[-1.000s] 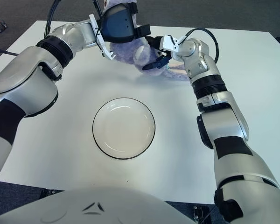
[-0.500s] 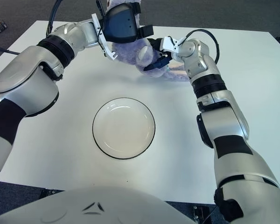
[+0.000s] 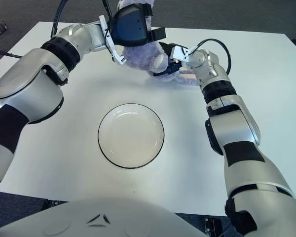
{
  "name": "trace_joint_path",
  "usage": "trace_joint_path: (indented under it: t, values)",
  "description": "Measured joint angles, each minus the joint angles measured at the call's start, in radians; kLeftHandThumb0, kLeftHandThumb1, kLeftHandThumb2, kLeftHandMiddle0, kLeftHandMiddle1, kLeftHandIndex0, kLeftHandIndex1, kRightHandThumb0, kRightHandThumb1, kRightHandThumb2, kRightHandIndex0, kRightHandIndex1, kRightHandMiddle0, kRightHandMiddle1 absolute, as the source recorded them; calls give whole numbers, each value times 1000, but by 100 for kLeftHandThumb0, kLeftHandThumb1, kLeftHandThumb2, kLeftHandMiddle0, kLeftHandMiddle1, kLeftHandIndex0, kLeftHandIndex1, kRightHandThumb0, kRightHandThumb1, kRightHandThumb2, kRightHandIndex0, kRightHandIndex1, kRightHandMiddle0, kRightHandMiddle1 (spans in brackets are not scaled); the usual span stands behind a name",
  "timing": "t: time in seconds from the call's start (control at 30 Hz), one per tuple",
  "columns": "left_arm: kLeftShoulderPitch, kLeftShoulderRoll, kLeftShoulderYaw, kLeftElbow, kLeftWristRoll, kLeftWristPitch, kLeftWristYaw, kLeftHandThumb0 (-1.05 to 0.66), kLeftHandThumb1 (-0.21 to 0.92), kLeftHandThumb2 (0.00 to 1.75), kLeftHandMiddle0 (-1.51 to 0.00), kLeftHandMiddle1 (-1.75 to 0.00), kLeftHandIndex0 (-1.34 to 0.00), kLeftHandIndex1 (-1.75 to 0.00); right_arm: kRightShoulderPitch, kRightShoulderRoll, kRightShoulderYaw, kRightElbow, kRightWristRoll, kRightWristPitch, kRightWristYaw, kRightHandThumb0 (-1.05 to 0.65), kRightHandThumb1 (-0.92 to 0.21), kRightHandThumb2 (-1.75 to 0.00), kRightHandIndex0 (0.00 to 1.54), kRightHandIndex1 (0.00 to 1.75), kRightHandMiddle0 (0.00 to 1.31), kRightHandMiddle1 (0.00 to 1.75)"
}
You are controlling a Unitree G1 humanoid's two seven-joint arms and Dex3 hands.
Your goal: Put the doll into the plate.
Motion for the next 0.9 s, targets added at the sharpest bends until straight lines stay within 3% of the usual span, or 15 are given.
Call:
trace_joint_path:
  t: [0.1, 0.3, 0.67, 0.9]
  values:
    - [-2, 0, 4, -1, -5, 1, 14, -47, 33, 130, -125, -175, -60, -175, 16, 0, -2, -31, -15, 5, -61, 2, -21, -131, 74, 144, 53, 173]
    - [-3, -2, 4, -4, -6, 0, 53, -46, 37, 125, -123, -175, -57, -175, 31, 16, -30, -38, -1, 39, -105, 0, -4, -157, 84, 158, 63, 174]
    - [-15, -2, 4, -4, -6, -18, 81, -45, 43, 118, -120, -175, -52, -175, 46, 42, -71, -68, 20, 103, -146, 0, -1, -163, 86, 163, 63, 175]
    - [-17, -2, 29, -9, -28, -40, 61, -46, 39, 122, -124, -175, -55, -175, 55, 48, -92, -82, 43, 146, -147, 0, -2, -161, 86, 162, 62, 175]
